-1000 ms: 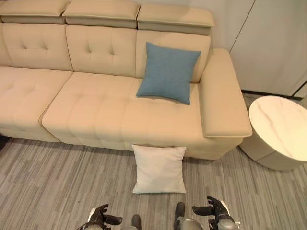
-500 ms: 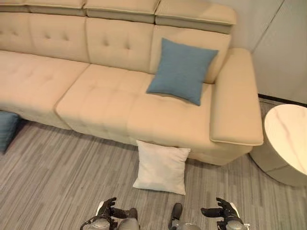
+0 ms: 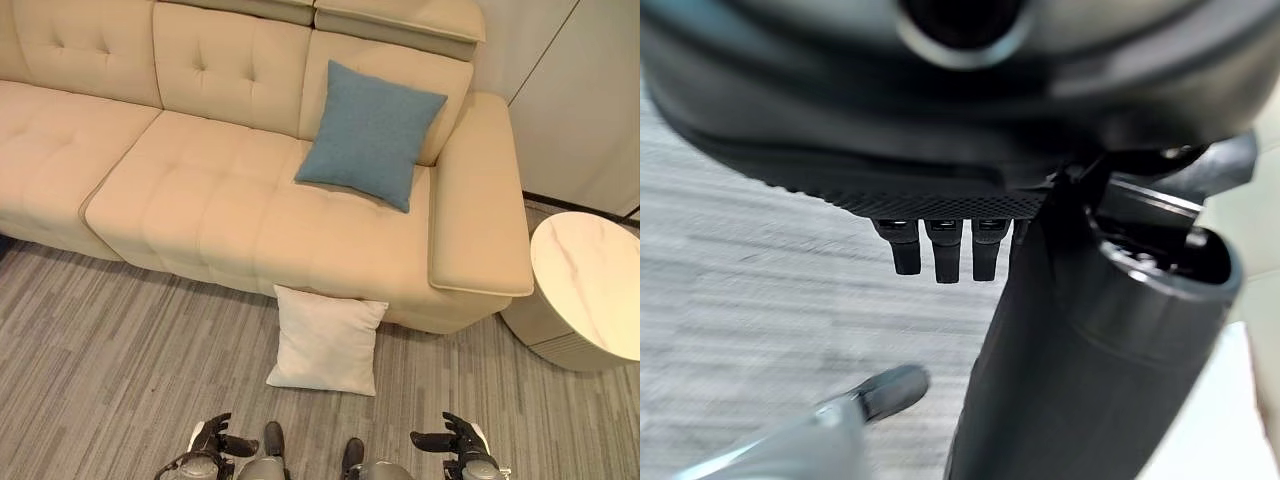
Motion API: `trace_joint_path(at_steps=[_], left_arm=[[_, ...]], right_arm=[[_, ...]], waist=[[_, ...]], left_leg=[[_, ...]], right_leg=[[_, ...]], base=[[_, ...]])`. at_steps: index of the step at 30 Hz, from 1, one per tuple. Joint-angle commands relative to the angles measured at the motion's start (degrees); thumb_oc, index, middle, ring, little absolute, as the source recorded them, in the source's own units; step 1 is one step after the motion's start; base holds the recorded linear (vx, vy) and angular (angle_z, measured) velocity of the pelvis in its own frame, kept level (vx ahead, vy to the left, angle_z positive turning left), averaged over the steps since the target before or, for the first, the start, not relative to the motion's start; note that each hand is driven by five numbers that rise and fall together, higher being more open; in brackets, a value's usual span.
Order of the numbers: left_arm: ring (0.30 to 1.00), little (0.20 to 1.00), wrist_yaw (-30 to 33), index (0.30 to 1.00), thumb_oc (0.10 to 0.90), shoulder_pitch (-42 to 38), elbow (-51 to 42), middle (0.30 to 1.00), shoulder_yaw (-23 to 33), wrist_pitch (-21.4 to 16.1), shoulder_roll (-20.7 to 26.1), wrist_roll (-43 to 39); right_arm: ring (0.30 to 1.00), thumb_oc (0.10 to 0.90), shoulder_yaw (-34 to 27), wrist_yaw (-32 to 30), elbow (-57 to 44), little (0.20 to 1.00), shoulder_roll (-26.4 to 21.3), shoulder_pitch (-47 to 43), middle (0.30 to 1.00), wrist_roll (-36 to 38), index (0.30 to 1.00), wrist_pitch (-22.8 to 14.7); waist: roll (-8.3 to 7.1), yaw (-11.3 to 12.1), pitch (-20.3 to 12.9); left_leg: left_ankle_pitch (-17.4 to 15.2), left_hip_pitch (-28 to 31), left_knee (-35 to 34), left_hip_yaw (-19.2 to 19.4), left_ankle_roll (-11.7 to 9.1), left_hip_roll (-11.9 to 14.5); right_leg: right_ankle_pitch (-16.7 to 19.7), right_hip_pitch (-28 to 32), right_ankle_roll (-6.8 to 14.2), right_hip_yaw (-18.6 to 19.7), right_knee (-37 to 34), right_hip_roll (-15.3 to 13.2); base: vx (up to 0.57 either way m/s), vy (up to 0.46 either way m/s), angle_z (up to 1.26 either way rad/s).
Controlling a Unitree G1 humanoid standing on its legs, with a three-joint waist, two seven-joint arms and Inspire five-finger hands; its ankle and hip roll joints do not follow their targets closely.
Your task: Pick up all the scattered cushions and arrange them neatly on the sofa.
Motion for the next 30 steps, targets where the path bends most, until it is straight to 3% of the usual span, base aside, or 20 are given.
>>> trace_joint_path(at_steps=[1, 3, 5, 7, 8, 16, 20, 21, 22, 24, 27, 30], left_arm=[[0.900, 0.900, 0.78, 0.900, 0.800, -0.23, -0.16, 0.900, -0.05, -1.37, 1.61, 1.34], [0.900, 0.900, 0.80, 0.900, 0.800, -0.22, 0.01, 0.900, 0.04, -1.39, 1.76, 1.28], [0.900, 0.900, 0.95, 0.900, 0.800, -0.27, 0.52, 0.900, 0.19, -1.46, 1.79, 1.38], [0.900, 0.900, 0.95, 0.900, 0.800, -0.25, 0.52, 0.900, 0.18, -1.46, 1.78, 1.39], [0.900, 0.900, 0.94, 0.900, 0.800, -0.38, 1.27, 0.900, 0.05, -1.63, 1.68, 1.95], [0.900, 0.900, 0.89, 0.900, 0.800, -0.77, 1.57, 0.900, -0.87, -1.86, 0.25, 2.87], [0.900, 0.900, 0.40, 0.900, 0.800, -1.69, 1.00, 0.900, -2.32, -1.95, -0.71, 2.97], [0.900, 0.900, 0.41, 0.900, 0.800, -2.08, 0.51, 0.900, -2.62, -2.02, -0.87, 2.44], [0.900, 0.900, 0.46, 0.900, 0.800, -2.23, 0.35, 0.900, -2.71, -2.02, -0.93, 2.07], [0.900, 0.900, 0.48, 0.900, 0.800, -2.18, 0.33, 0.900, -2.66, -1.93, -0.99, 1.90], [0.900, 0.900, 0.56, 0.900, 0.800, -1.55, 0.42, 0.900, -2.71, -1.59, -0.71, 1.90], [0.900, 0.900, 0.46, 0.900, 0.800, -1.29, 0.87, 0.900, -2.62, -1.52, -0.68, 1.83]], right_arm=[[0.900, 0.800, 0.41, -1.06, -1.92, 0.900, -2.52, -2.11, 0.900, -0.31, 0.900, -1.28], [0.900, 0.800, 0.50, -0.95, -1.84, 0.900, -2.19, -2.05, 0.900, -0.20, 0.900, -1.31], [0.900, 0.800, 0.84, -0.88, -1.94, 0.900, -2.30, -2.16, 0.900, -0.27, 0.900, -1.28], [0.900, 0.800, 0.85, -0.88, -1.95, 0.900, -2.31, -2.14, 0.900, -0.27, 0.900, -1.28], [0.900, 0.800, 0.85, -0.82, -1.92, 0.900, -2.63, -2.28, 0.900, -0.09, 0.900, -1.21], [0.900, 0.800, 0.47, -0.91, -2.47, 0.900, -3.79, -1.63, 0.900, 0.41, 0.900, -1.86], [0.900, 0.800, -0.02, -1.27, -3.92, 0.900, -5.06, -1.66, 0.900, 1.26, 0.900, -2.88], [0.900, 0.800, 0.00, -1.47, -4.43, 0.900, -5.44, -2.18, 0.900, 1.91, 0.900, -3.04], [0.900, 0.800, 0.10, -1.65, -4.55, 0.900, -5.56, -2.31, 0.900, 2.03, 0.900, -3.03], [0.900, 0.800, 0.19, -1.63, -4.47, 0.900, -5.65, -2.35, 0.900, 2.00, 0.900, -2.94], [0.900, 0.800, 0.63, -1.68, -4.45, 0.900, -5.59, -1.88, 0.900, 1.29, 0.900, -2.71], [0.900, 0.800, 0.55, -1.56, -3.71, 0.900, -5.24, -1.62, 0.900, 1.07, 0.900, -2.40]], waist=[[0.62, 0.30, 0.03], [0.89, 0.23, 0.39], [0.82, -0.29, 1.06], [0.85, -0.32, 1.28], [0.09, -0.85, 1.69], [0.30, -1.88, 0.87], [0.49, -2.79, 1.89], [0.40, -2.49, 2.79], [0.47, -2.40, 3.02], [0.57, -2.26, 3.13], [0.88, -1.37, 2.06], [0.98, -1.33, 1.60]], left_leg=[[-5.24, -2.12, 3.24, -1.52, -0.42, -0.14], [-5.50, -0.89, 2.39, -1.54, -0.13, -0.24], [-5.62, 1.32, 0.22, -2.20, -0.19, -0.81], [-5.71, 1.67, 0.15, -2.25, -0.20, -0.81], [-5.86, 2.41, -0.15, -3.16, -0.53, -1.65], [-7.36, 3.06, 0.89, -5.34, -2.37, -2.29], [-8.79, -1.42, 12.58, -5.00, -5.27, -1.00], [-7.53, -4.17, 17.37, -5.32, -6.19, 0.14], [-7.46, -5.50, 17.61, -5.56, -5.98, 0.60], [-8.08, -6.06, 16.72, -5.55, -5.67, 1.13], [-4.07, -6.75, 7.85, -7.88, -5.26, 2.22], [-3.46, -6.44, 6.83, -9.41, -5.26, 1.76]], right_leg=[[2.50, 2.31, 6.05, -1.07, 6.43, -3.04], [3.14, 0.25, 5.78, -0.94, 8.39, -2.78], [3.72, -2.14, 4.78, -1.92, 2.65, -1.74], [3.59, -1.82, 4.81, -1.97, 2.68, -1.73], [5.97, -3.54, 4.80, -1.60, -4.39, -0.40], [6.47, -0.69, 3.80, -1.56, -9.58, 1.16], [4.98, 2.09, 1.85, -2.41, -11.11, 1.23], [4.18, 3.07, 0.95, -2.45, -11.49, 1.50], [3.63, 3.42, 0.67, -2.64, -11.50, 1.57], [3.27, 3.94, 0.73, -2.61, -11.54, 1.72], [1.93, 4.94, 1.00, -1.79, -11.37, 2.80], [1.23, 5.41, 1.05, -0.78, -10.74, 3.04]], base=[[0.09, 0.133, -0.08], [0.12, 0.095, -0.17], [0.19, 0.014, -0.12], [0.12, -0.042, -0.06], [0.15, -0.062, -0.12], [0.14, -0.105, 0.19], [0.04, -0.098, 0.51], [-0.03, -0.096, 0.24], [0.00, -0.049, 0.18], [0.08, 0.019, 0.14], [0.16, 0.063, 0.01], [0.16, 0.117, -0.14]])
